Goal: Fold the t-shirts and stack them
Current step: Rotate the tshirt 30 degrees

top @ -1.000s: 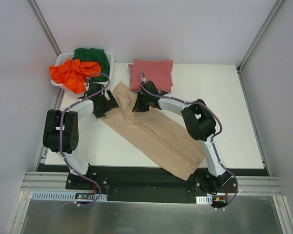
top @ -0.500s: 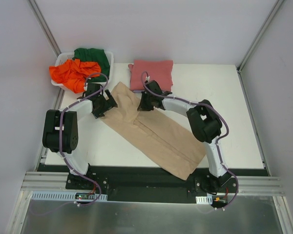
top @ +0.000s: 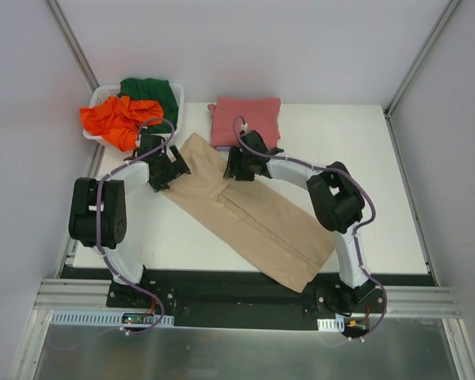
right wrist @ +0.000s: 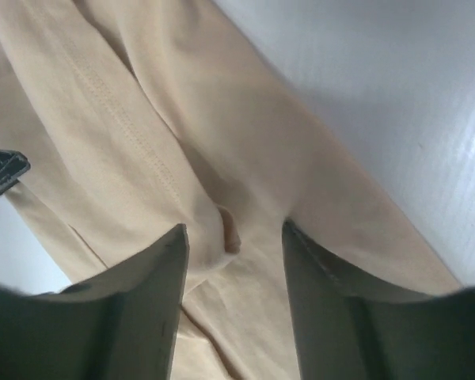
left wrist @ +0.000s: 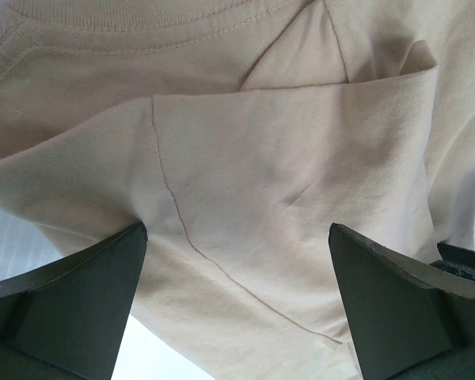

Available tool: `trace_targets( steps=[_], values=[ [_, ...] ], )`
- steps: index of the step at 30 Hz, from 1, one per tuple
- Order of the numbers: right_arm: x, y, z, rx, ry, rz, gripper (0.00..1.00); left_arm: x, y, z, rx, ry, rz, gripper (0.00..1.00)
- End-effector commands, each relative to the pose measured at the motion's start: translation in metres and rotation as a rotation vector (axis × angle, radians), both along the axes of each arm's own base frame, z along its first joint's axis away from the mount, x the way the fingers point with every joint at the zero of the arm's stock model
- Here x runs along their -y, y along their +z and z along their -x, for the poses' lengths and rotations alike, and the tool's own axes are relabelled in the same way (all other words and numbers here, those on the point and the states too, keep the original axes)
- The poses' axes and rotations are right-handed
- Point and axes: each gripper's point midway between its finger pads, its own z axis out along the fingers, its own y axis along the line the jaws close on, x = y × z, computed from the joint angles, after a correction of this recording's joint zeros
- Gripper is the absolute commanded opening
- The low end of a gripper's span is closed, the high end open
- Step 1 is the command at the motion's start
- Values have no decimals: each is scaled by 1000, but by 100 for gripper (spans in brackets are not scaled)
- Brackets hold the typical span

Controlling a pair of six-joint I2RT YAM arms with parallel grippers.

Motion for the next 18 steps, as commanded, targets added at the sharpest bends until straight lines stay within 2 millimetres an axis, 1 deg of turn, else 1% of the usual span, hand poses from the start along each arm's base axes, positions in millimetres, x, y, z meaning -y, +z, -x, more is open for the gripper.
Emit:
trace_targets(
  steps=[1,2,3,4,6,7,9,10,11,12,14,15,16,18],
  values=[
    [20,61,-6,105,-47,-15,68,-2,15,0,19,-26,2,99],
    [31,65,-2,114,-66,2,84,-2,21,0,33,-31,1,99],
    [40,81,-1,144,-78,2,96,0,31,1,58,-37,7,99],
    [57,86,1,175,-115,40,96,3,40,1,80,-48,11,99],
    [89,103,13,205,-172,66,96,10,61,8,130,-73,6,99],
    [105,107,19,200,-199,69,96,15,69,13,152,-95,-3,99],
    [135,109,40,171,-236,61,96,36,87,27,202,-163,-29,99],
    [152,114,55,166,-252,53,96,49,97,35,231,-212,-43,99],
    [167,110,70,149,-253,57,96,68,105,46,259,-276,-56,99],
    [180,104,84,132,-251,66,96,95,112,64,286,-373,-56,99],
    [200,93,116,105,-245,76,96,139,114,97,303,-536,-19,99],
    [207,82,132,75,-236,85,96,155,111,110,296,-591,-7,99],
    [206,76,148,47,-204,64,96,171,107,121,282,-634,6,99],
    [208,57,176,-21,-169,46,96,193,96,134,237,-682,26,99]
  ],
)
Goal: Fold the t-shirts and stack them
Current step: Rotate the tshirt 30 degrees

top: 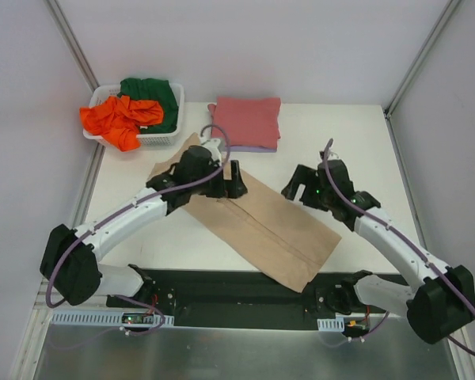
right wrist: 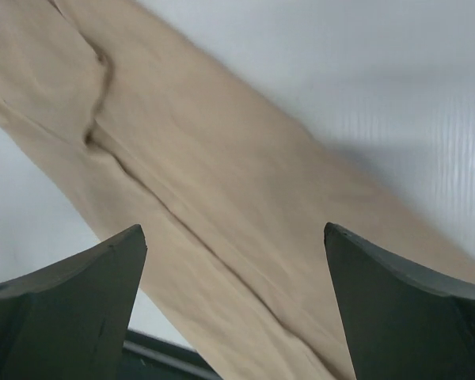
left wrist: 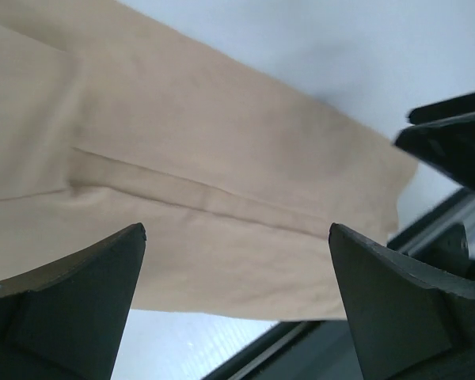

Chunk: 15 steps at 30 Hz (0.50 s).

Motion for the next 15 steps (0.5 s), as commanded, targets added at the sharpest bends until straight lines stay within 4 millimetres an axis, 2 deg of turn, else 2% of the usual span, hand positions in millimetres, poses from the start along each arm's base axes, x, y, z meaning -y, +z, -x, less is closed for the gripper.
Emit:
trace_targets(
  steps=[1,3,6,11,15],
  values=[
    [7,-67,75,-244,110,12,96,33,-45,38,-116,-133,-74,99],
    [10,-81,87,-280,110,4,96,42,-61,36,-153,-141,-100,99],
    [17,-94,89,-307,89,42,96,42,-88,27,-200,-109,-159,99],
    [15,-111,81,-366,114,86,96,21,-128,3,-254,-13,-267,99],
    [13,-120,68,-399,124,112,96,6,-148,-17,-302,35,-289,99]
  ],
)
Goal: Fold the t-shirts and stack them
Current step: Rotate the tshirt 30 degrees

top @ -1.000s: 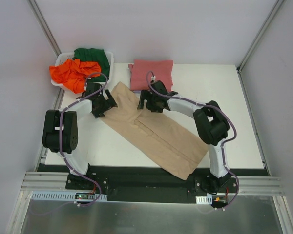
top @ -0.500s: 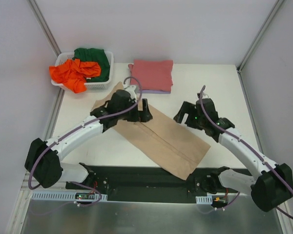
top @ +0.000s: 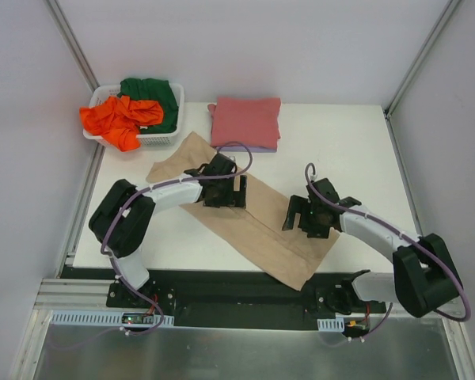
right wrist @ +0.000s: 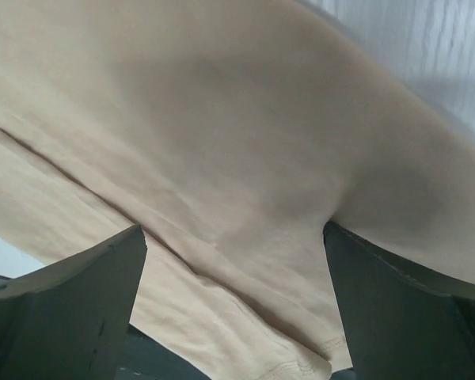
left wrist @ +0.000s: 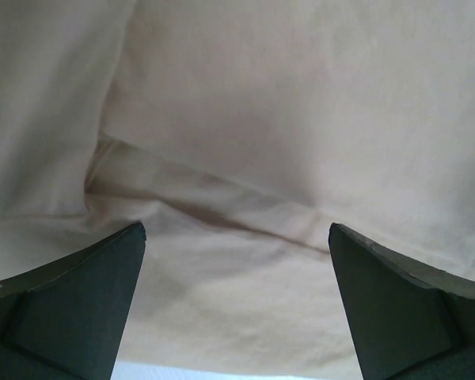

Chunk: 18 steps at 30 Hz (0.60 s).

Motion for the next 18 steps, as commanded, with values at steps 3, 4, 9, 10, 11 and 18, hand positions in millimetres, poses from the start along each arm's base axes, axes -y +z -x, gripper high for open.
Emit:
trace_targets(
  steps=[3,4,9,10,11,18],
  values=[
    [-6,-1,-35,14,12,6,96,-25,-16,-46,2,108,-53,99],
    [-5,-2,-38,10,3,13,96,-29,-17,-51,4,123,-56,99],
    [-6,13,-51,55,-4,-13,96,-32,4,-60,47,107,-41,99],
    [-6,22,-52,82,-9,-22,96,-24,12,-55,50,67,-8,99],
    [-6,31,-53,111,-14,-32,96,-19,21,-51,70,34,4,99],
    [46,64,-39,263,-218,23,96,39,80,23,206,-214,85,99]
  ],
)
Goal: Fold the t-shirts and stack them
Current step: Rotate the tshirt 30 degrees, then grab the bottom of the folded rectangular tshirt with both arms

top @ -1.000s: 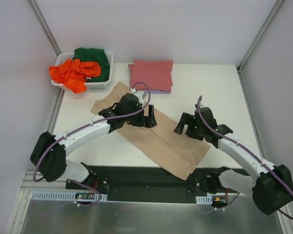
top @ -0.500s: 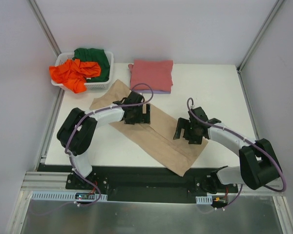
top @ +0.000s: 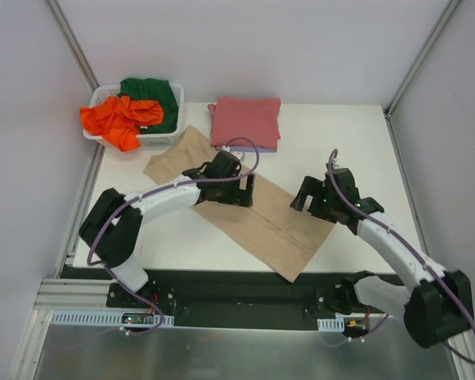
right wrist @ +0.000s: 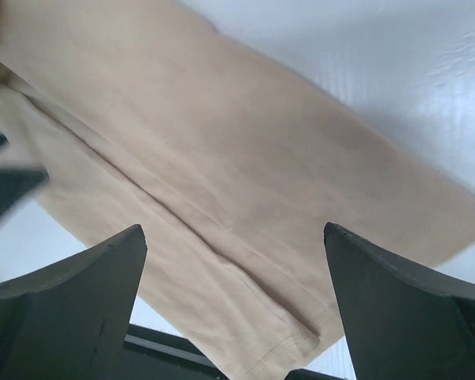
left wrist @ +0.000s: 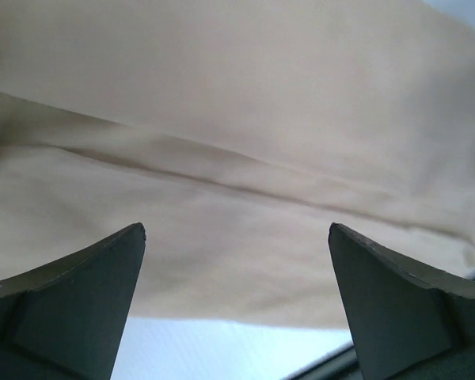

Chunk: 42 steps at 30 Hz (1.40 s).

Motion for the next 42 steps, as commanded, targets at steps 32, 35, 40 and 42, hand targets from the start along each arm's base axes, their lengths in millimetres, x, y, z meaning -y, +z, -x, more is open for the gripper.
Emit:
trace_targets(
  steps=[32,35,40,42],
  values=[
    [76,-37,40,-151,-312,-222,99,185,-42,192,248,-703,-259,55],
    [76,-41,39,-161,-314,-225,99,181,-48,187,272,-681,-303,46],
    [75,-47,39,-177,-313,-226,95,179,-50,176,305,-631,-357,15],
    [76,-49,41,-186,-315,-219,92,181,-48,176,305,-635,-352,8]
  ],
)
